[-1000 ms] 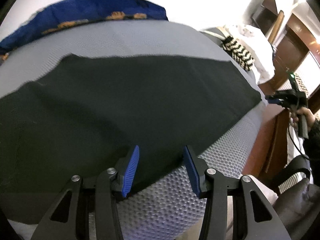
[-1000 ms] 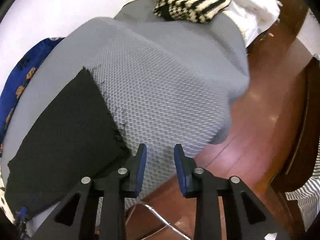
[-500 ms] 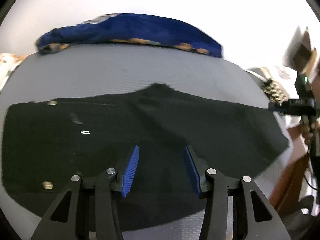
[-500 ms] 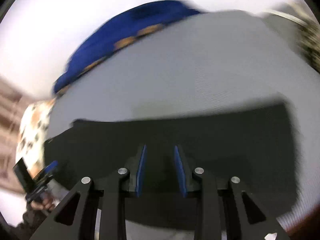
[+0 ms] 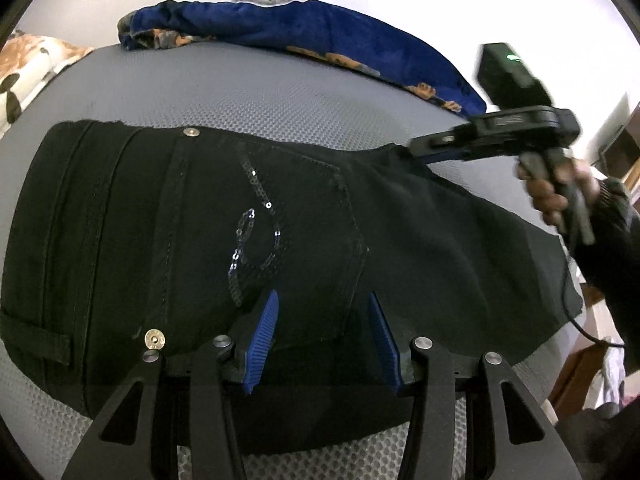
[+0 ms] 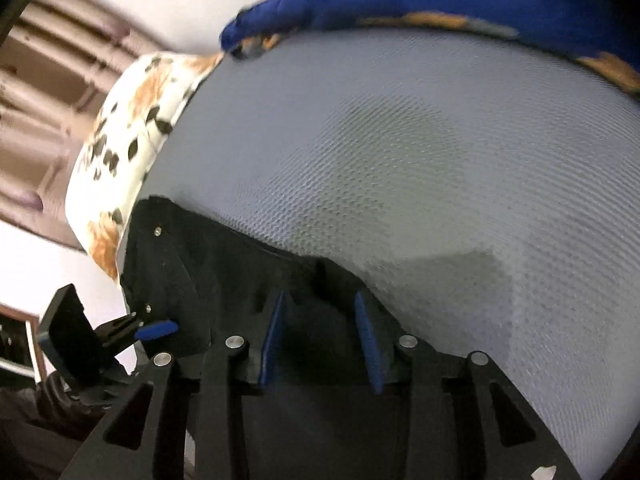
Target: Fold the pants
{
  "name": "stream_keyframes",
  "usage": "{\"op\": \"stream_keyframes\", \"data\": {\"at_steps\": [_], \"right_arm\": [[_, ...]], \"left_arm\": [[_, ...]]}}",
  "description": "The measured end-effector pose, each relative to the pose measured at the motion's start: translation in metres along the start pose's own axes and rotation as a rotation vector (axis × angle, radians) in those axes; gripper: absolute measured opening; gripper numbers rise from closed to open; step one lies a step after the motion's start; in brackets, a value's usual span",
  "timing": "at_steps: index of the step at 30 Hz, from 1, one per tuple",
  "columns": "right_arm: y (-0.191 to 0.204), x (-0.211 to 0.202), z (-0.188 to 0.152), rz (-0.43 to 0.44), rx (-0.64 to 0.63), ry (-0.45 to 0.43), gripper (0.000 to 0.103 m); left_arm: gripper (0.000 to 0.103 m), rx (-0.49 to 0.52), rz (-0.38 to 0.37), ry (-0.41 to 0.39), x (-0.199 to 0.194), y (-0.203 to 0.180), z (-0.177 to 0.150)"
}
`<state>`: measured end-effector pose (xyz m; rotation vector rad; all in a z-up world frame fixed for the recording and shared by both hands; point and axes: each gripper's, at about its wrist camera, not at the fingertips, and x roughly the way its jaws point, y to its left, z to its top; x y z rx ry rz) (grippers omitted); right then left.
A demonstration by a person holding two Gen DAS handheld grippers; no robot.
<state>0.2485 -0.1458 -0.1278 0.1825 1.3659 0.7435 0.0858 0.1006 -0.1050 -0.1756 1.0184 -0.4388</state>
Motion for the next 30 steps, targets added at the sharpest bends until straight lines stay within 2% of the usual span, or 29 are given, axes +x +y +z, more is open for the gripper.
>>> {"op": "stream_keyframes", "data": {"at_steps": [1, 3, 7, 10, 12, 13, 15, 16, 18, 21, 23, 27, 30], "right_arm": [[0.002, 0.007, 0.001, 0.028, -0.004, 0.011, 0.035], [0.006, 0.008, 0.002, 0.041, -0.032, 0.007, 0.011], [0.015, -0.005, 0.004, -0.004, -0.068, -0.075, 0.008], [0.013, 0.009, 0.003, -0.096, -0.073, -0.088, 0.005], [0.007, 0.015, 0.007, -0.084, -0.043, -0.108, 0.005], [0.006, 0.014, 0.009, -0.084, -0.038, -0.119, 0.006], [0.009, 0.011, 0.01, -0.122, -0.031, -0.129, 0.021], [0.008, 0.006, 0.009, -0.133, -0.018, -0.135, 0.034], [0.005, -0.017, 0.002, -0.13, 0.027, -0.202, 0.036], [-0.001, -0.05, -0.014, -0.153, 0.079, -0.268, 0.036], [-0.001, -0.072, -0.038, -0.207, 0.094, -0.304, 0.036], [-0.006, -0.082, -0.077, -0.273, 0.139, -0.299, 0.036], [-0.013, -0.075, -0.095, -0.305, 0.172, -0.278, 0.036]], "left_arm": [[0.048, 0.001, -0.003, 0.001, -0.001, 0.0, 0.0], [0.048, 0.001, -0.007, 0.002, -0.003, 0.0, -0.002], [0.048, -0.015, -0.029, -0.002, -0.006, 0.004, -0.004], [0.048, -0.031, -0.046, -0.008, -0.008, 0.006, -0.006], [0.048, -0.026, -0.047, -0.008, -0.009, 0.005, -0.007], [0.048, -0.023, -0.045, -0.007, -0.009, 0.005, -0.007], [0.048, -0.025, -0.042, -0.001, -0.009, 0.005, -0.006], [0.048, -0.025, -0.034, 0.01, -0.009, 0.003, -0.003], [0.048, -0.021, -0.006, 0.016, -0.012, -0.003, 0.006], [0.048, 0.059, 0.033, -0.045, -0.021, -0.023, 0.022], [0.048, 0.106, 0.015, -0.073, -0.021, -0.037, 0.034], [0.048, 0.186, -0.053, -0.101, 0.003, -0.066, 0.068], [0.048, 0.212, -0.097, -0.058, 0.039, -0.083, 0.091]]}}
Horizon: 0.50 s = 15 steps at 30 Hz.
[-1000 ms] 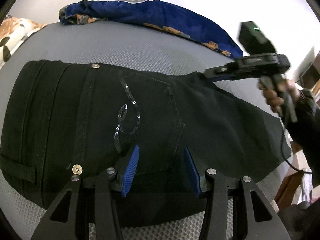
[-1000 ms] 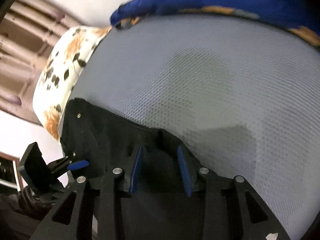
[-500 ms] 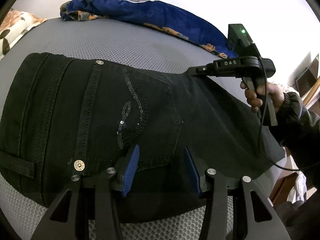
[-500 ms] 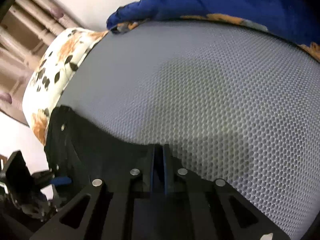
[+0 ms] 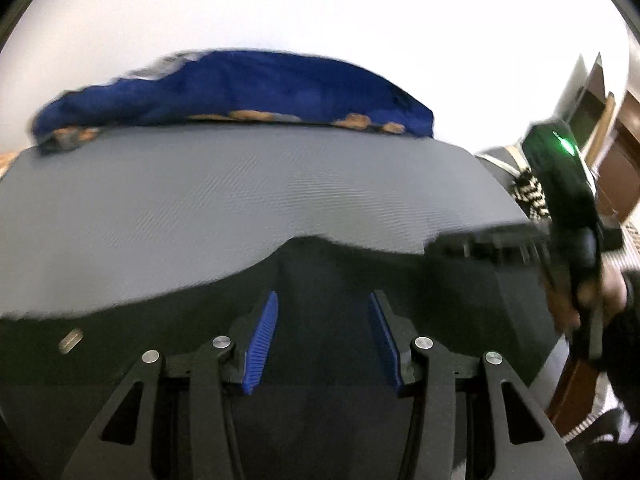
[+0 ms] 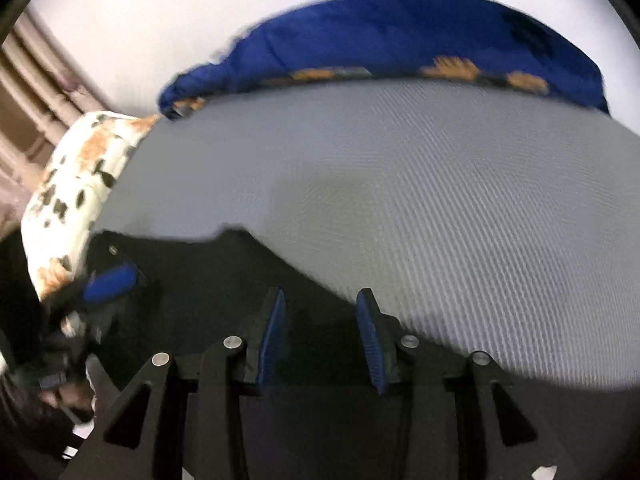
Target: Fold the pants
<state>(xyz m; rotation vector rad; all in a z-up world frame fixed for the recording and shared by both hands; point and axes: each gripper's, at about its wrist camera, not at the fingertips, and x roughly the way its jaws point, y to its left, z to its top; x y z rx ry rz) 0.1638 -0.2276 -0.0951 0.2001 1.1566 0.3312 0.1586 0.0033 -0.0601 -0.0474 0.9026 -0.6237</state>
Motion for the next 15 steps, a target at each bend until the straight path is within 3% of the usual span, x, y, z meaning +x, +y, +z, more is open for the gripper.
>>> {"op": "stream_keyframes", "data": {"at_steps": [4, 8, 12, 15], "right_arm": [[-0.009, 0.011, -0.014, -0.043, 0.03, -0.001, 0.036], [-0.02, 0.018, -0.016, -0.13, 0.019, -0.032, 0.032], [-0.037, 0.015, -0.014, -0.162, 0.056, -0.04, 0.034], [-0.042, -0.003, -0.019, -0.112, 0.101, -0.072, 0.035]], "left_arm": [[0.048, -0.017, -0.037, 0.067, 0.051, 0.001, 0.019], [0.048, -0.031, 0.026, 0.117, 0.087, 0.011, 0.022], [0.048, -0.024, 0.055, 0.116, 0.088, 0.009, 0.015], [0.048, -0.011, 0.079, 0.106, 0.07, 0.002, 0.005]]}}
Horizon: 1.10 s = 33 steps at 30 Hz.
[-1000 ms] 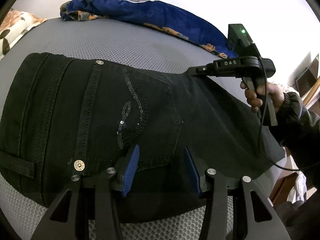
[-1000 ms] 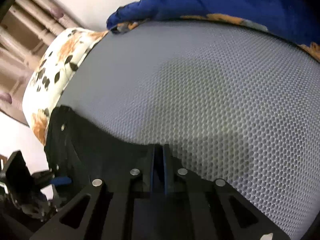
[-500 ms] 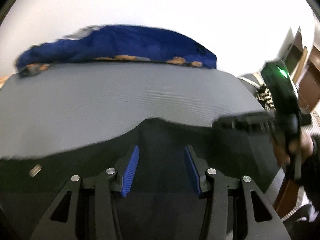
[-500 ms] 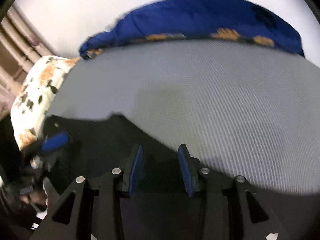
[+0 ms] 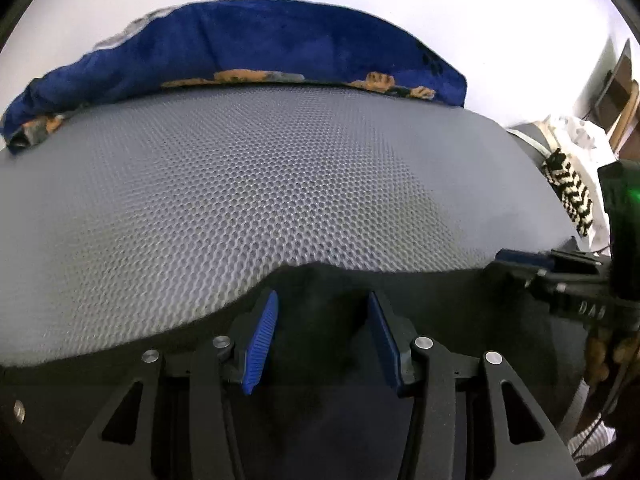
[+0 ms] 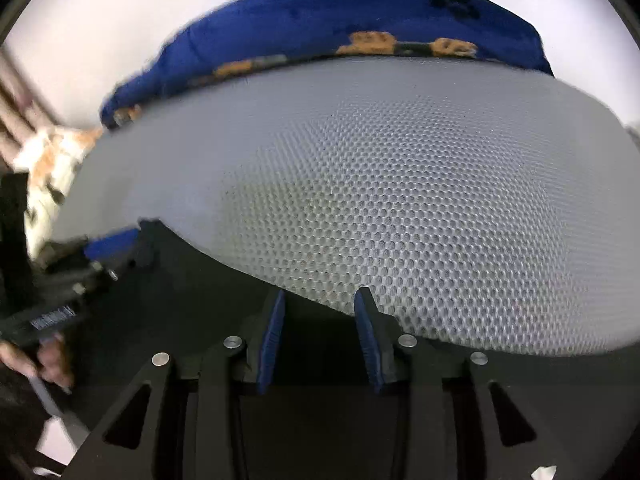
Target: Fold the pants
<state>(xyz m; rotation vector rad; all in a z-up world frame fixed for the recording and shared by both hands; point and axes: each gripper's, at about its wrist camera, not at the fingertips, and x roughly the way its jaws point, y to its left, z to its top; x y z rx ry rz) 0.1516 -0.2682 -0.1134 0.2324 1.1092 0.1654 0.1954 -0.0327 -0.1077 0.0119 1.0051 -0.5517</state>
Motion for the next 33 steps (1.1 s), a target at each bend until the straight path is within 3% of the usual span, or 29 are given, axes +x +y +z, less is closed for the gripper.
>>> {"op": "stream_keyframes", "data": {"at_steps": [6, 9, 11, 14, 16, 21, 23, 26, 33], "right_arm": [[-0.009, -0.021, -0.035, -0.001, 0.006, 0.014, 0.035], [-0.032, -0.03, -0.057, -0.004, 0.049, 0.037, 0.035], [-0.054, -0.042, -0.072, 0.001, 0.091, 0.035, 0.034], [-0.084, -0.061, -0.091, -0.009, 0.148, 0.036, 0.034], [-0.109, -0.076, -0.105, -0.044, 0.21, 0.038, 0.035], [-0.162, -0.122, -0.135, -0.038, 0.325, -0.006, 0.037], [-0.199, -0.146, -0.149, 0.021, 0.441, -0.052, 0.037], [-0.247, -0.172, -0.17, 0.034, 0.58, -0.104, 0.037], [-0.307, -0.184, -0.214, 0.091, 0.754, -0.104, 0.037]], "left_arm": [[0.048, 0.017, 0.009, -0.035, -0.044, 0.001, -0.05], [0.048, -0.017, 0.019, -0.004, -0.048, 0.01, -0.072], [0.048, -0.047, -0.007, -0.032, -0.057, 0.02, -0.086], [0.048, -0.077, 0.025, -0.025, -0.065, 0.026, -0.096], [0.048, -0.092, 0.029, -0.024, -0.068, 0.028, -0.1], [0.05, -0.095, 0.064, 0.007, -0.073, 0.014, -0.101], [0.053, -0.087, 0.043, 0.01, -0.076, 0.001, -0.099], [0.056, -0.061, 0.007, 0.006, -0.076, -0.022, -0.093], [0.057, 0.017, -0.095, 0.039, -0.058, -0.077, -0.076]]}}
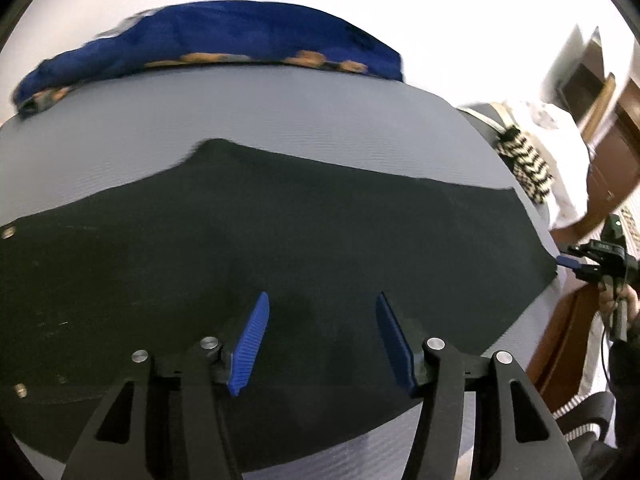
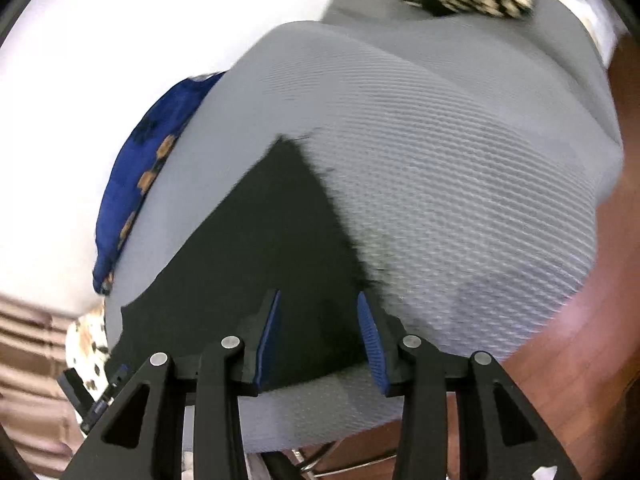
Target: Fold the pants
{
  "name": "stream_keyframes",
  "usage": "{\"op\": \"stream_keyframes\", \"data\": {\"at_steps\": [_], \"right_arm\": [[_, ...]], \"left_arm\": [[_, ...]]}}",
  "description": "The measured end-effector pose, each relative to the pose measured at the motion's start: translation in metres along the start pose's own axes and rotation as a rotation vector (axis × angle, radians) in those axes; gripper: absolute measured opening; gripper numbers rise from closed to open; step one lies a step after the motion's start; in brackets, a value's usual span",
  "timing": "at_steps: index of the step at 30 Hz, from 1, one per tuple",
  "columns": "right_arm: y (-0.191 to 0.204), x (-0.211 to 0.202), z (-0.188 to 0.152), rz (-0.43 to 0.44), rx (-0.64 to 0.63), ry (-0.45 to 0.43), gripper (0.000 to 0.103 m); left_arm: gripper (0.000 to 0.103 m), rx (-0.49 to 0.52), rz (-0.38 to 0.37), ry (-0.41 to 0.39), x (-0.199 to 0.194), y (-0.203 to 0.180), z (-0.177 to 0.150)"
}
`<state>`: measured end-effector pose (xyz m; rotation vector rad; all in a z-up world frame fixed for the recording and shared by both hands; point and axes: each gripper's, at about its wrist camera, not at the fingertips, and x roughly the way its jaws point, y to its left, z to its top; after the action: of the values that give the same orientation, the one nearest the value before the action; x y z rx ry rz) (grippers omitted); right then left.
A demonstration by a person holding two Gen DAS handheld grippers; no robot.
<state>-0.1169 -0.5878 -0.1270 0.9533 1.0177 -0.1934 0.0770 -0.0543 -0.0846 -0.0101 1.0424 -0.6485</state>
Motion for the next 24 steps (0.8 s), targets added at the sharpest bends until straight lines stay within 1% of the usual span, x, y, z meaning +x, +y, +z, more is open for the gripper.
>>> {"op": "stream_keyframes", "data": {"at_steps": [6, 7, 9, 12, 15, 17, 19, 21, 22, 23, 24], "right_arm": [[-0.024, -0.002, -0.002, 0.033, 0.047, 0.029, 0.037], [-0.027, 0.0, -0.002, 0.051, 0.048, 0.045, 0.037], [-0.032, 0.008, -0.001, 0.114, 0.062, 0.086, 0.037], [-0.031, 0.019, 0.005, 0.187, 0.069, 0.099, 0.038], [-0.031, 0.034, 0.014, 0.277, 0.09, 0.121, 0.038], [-0.029, 0.041, 0.019, 0.317, 0.097, 0.13, 0.037], [-0.024, 0.047, 0.023, 0.334, 0.09, 0.132, 0.037], [-0.018, 0.053, 0.026, 0.337, 0.084, 0.126, 0.032], [-0.015, 0.058, 0.026, 0.327, 0.076, 0.13, 0.023], [-0.01, 0.063, 0.026, 0.304, 0.065, 0.139, 0.012], [-0.005, 0.067, 0.024, 0.291, 0.057, 0.146, 0.011]], "left_arm": [[0.057, 0.054, -0.032, 0.046, 0.022, -0.033, 0.009], [0.057, 0.062, -0.036, 0.055, 0.026, -0.037, 0.009], [0.057, 0.072, -0.038, 0.075, 0.032, -0.043, 0.009], [0.057, 0.077, -0.035, 0.102, 0.041, -0.049, 0.007], [0.057, 0.077, -0.026, 0.109, 0.043, -0.05, 0.004], [0.057, 0.08, -0.023, 0.107, 0.044, -0.051, 0.003], [0.058, 0.079, -0.024, 0.104, 0.045, -0.05, 0.004], [0.058, 0.077, -0.027, 0.099, 0.046, -0.05, 0.004], [0.059, 0.077, -0.026, 0.095, 0.046, -0.05, 0.003], [0.059, 0.078, -0.025, 0.091, 0.046, -0.051, 0.003], [0.06, 0.08, -0.024, 0.087, 0.046, -0.051, 0.002]]}}
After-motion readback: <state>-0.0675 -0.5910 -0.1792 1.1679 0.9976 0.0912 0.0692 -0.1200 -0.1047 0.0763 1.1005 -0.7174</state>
